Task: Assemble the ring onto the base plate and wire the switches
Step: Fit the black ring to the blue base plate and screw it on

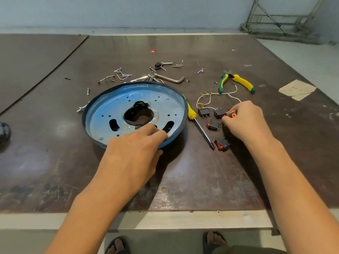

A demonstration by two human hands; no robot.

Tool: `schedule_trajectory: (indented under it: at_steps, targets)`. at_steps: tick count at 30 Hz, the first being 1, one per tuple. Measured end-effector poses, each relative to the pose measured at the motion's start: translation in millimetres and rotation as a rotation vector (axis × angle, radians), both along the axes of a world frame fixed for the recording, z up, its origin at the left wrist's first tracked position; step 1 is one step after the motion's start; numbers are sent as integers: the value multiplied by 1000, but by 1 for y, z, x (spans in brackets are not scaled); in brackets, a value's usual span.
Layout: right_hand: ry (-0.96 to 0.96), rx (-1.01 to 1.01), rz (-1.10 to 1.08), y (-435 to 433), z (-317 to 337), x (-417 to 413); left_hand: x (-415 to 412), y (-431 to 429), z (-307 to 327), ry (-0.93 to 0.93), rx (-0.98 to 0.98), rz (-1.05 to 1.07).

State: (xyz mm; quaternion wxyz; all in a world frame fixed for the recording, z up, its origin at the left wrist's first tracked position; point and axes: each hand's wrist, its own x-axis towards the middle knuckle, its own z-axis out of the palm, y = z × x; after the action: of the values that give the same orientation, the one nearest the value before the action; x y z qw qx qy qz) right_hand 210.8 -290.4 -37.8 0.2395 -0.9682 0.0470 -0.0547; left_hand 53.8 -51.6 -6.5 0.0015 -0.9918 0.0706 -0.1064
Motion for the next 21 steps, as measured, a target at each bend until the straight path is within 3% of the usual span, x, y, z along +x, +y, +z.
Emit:
schedule_trajectory:
  at_steps: [7,14,17,20,21]
  targets:
    - [12,-48,-99,2,-4,4,-2,6,4,21,-29,-25]
    - [29,-35,1,6,15,-8,-2,9,6,16,-73,-41]
    - [-104,218,190,15,36,-24,-1,10,4,7,-78,-47]
    - [-33,729,404,40,55,-50,1,12,3,13,-107,-51]
    - [-11,798,468,49,58,-57,1,12,4,13,-116,-53]
